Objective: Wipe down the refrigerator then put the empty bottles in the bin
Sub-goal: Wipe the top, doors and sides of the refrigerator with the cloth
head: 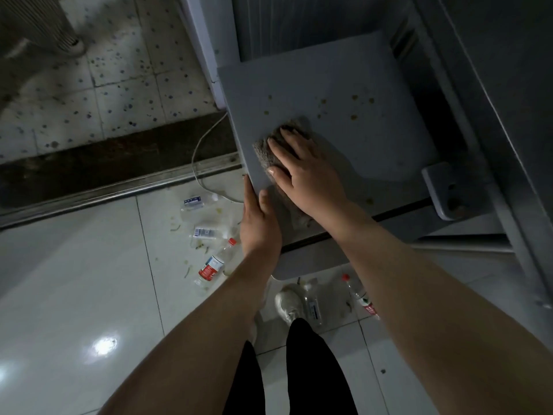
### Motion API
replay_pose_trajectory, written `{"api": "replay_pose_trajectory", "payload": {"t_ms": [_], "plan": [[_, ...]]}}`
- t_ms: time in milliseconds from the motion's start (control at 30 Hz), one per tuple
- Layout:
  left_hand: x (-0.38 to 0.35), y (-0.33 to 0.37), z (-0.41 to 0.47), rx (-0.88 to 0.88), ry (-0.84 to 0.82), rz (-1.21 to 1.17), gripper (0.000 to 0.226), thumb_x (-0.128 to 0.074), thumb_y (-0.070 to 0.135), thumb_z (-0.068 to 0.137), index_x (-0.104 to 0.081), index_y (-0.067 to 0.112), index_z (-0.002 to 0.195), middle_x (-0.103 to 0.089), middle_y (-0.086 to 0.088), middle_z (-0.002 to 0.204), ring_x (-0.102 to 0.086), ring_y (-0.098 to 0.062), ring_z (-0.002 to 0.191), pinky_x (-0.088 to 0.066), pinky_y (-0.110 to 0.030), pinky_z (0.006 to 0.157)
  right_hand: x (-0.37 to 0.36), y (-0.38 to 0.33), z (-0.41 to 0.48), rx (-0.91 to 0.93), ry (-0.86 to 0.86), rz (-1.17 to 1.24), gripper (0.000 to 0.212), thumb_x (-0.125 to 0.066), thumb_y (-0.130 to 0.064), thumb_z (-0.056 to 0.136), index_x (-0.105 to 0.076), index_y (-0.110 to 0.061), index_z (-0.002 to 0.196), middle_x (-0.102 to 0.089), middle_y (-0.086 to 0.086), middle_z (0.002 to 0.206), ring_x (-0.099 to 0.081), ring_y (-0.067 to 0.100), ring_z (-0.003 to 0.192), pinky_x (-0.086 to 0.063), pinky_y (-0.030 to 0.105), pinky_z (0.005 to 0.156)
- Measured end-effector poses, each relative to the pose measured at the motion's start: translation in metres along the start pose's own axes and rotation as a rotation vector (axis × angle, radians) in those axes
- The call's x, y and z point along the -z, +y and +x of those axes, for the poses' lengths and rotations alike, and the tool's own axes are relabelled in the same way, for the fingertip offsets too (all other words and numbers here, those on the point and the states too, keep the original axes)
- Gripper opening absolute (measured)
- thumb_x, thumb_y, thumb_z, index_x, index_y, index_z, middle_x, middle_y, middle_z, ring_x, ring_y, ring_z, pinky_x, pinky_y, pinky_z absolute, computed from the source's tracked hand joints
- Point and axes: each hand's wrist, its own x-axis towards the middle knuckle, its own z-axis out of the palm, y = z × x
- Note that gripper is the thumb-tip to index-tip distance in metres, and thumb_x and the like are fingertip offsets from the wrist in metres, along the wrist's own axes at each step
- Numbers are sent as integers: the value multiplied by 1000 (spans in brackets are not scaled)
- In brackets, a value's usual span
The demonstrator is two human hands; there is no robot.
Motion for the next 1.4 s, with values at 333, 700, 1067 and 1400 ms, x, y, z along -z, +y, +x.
{"api": "replay_pose_trajectory", "payload": {"t_ms": [333,700,1067,1400], "plan": [[3,8,-5,75,32,107,47,-19,49,97,-9,46,143,-49,-9,138,-54,-33,115,-46,-47,92,1,8,2,67,-89,17,62,-40,-50,87,-52,-10,132,-47,19,139,-44,34,128,-34,45,107],[2,32,35,69,79,25,44,-24,32,100,-35,15,138,-44,-14,137,-42,-29,124,-33,-33,93,2,16,9,76,-112,18,55,-39,-44,92,-49,-9,134,-46,19,140,-42,34,130,-34,46,108],[-4,56,69,112,184,116,37,-26,35,99,-41,12,123,-49,-17,127,-48,-35,111,-36,-37,82,-12,24,72,28,-133,21,54,-35,-43,92,-50,-13,134,-45,16,141,-40,33,131,-30,45,110],[-4,58,72,127,199,208,40,-26,39,99,-39,14,127,-47,-14,130,-49,-35,111,-32,-35,77,-16,26,109,25,-244,55,52,-37,-39,96,-38,-14,142,-30,14,151,-24,30,140,-15,40,114]]}}
